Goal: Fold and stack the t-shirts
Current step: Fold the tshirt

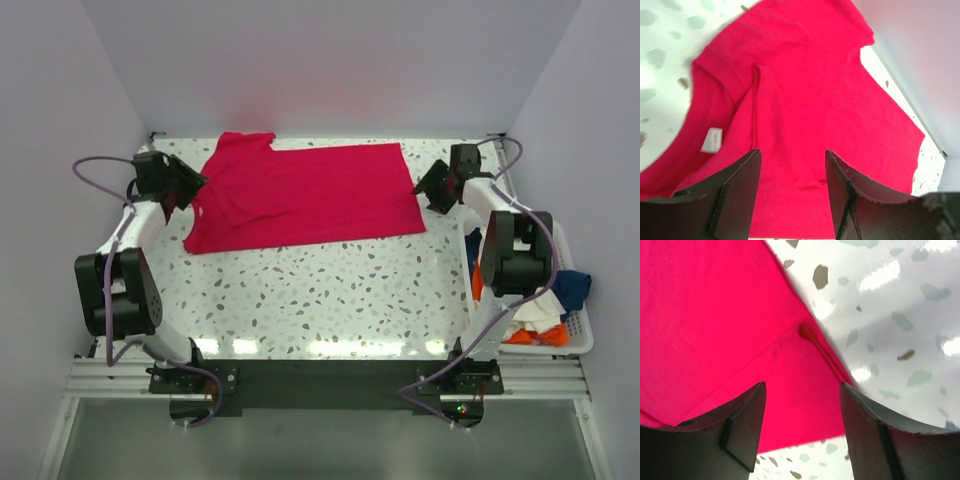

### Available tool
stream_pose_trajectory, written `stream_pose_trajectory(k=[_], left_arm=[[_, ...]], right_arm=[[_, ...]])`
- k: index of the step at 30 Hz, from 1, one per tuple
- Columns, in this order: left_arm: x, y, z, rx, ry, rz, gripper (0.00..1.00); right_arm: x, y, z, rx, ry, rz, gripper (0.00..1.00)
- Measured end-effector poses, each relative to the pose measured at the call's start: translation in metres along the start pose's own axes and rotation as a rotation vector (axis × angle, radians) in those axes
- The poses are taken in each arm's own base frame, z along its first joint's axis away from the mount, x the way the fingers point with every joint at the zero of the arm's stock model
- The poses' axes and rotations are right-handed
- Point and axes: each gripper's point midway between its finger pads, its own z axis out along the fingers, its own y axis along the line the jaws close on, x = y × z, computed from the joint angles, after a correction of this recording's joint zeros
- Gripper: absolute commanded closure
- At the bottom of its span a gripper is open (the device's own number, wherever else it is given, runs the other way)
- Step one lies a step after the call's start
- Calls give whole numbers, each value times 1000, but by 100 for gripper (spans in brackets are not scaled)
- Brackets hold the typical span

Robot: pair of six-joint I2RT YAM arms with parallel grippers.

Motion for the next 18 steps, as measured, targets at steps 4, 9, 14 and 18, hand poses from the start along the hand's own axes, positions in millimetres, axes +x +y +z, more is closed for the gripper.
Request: stream_pose_trajectory(k=[4, 9, 14, 18], left_arm=[[7, 18, -34, -68, -49, 3, 45], [28, 59, -72, -193, -103, 3, 47], [59, 104, -80, -324, -74, -1, 53], [72, 124, -73, -393, -32, -1, 55]], right_arm=[[15, 12, -29, -2, -38, -60, 40], [56, 32, -53, -42, -26, -142, 43], [83, 18, -48, -7, 16, -166, 45], [87, 8, -45, 14, 23, -160, 46]])
